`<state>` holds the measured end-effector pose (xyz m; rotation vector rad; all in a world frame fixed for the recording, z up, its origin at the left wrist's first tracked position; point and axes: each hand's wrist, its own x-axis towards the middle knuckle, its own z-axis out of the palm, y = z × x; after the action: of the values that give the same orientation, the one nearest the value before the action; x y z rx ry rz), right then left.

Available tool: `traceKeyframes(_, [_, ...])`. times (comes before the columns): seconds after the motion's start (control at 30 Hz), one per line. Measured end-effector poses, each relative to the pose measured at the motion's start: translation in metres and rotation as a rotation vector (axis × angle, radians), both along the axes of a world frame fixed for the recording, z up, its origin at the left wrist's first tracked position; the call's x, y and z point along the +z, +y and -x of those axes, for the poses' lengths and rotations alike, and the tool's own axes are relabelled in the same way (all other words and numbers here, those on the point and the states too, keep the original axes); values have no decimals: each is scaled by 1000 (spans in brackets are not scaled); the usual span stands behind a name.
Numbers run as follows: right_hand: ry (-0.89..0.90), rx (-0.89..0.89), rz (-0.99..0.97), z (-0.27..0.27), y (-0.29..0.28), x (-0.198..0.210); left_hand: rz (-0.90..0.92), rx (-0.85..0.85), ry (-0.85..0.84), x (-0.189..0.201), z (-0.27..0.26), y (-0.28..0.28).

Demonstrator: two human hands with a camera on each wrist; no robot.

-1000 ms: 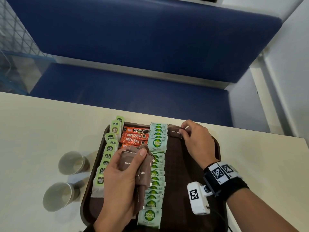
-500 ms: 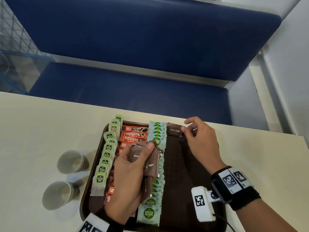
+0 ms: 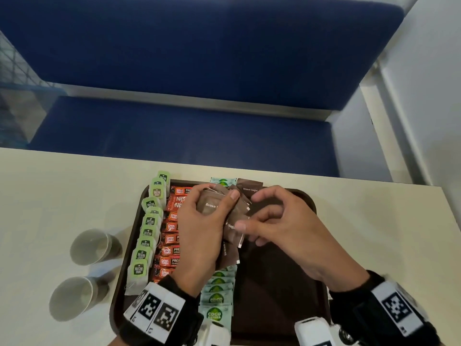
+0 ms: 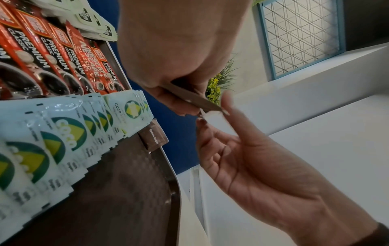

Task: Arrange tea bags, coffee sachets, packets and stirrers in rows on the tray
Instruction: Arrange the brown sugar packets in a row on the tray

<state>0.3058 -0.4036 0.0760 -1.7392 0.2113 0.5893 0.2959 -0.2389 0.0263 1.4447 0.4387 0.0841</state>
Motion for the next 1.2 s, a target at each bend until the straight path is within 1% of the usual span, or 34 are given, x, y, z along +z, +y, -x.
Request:
traceKeyframes(0.13, [8,-36,-15,1,-5,0,-27,72,-21,-2,-2,1])
traceKeyframes(0.2, [-17,-14,29,0,-12,3,-34,96,-22,-2,-3,6])
traceKeyframes(0.27, [-26,-4,37,-2,-20,4,-15,119,-3,-4,-5,11])
traceKeyframes(0.33, [-36,-47,20,-6,-27,4,26,133,40,-5,-5,17])
traceKeyframes(0.37, [-57,-74,48,-9,-30,0,43,138,61,-7,-5,21])
traceKeyframes(0.43, [-147,-114,186,-19,-34,-14,64,144,79,-9,-4,26])
traceKeyframes(0.53, [-307,-98,376,-36,-32,-48,105,157,85,-7,-1,32])
traceKeyframes(0.63, [-381,-48,471,-48,-22,-80,114,155,83,-7,3,38])
traceKeyframes(0.77, [-460,-93,582,-52,-11,-100,112,151,82,-9,7,44])
traceKeyframes(0.97, [-542,-117,597,-49,-3,-111,129,148,84,-10,10,46])
traceKeyframes(1.2, [-565,-110,595,-49,-3,-117,139,146,78,-10,10,45])
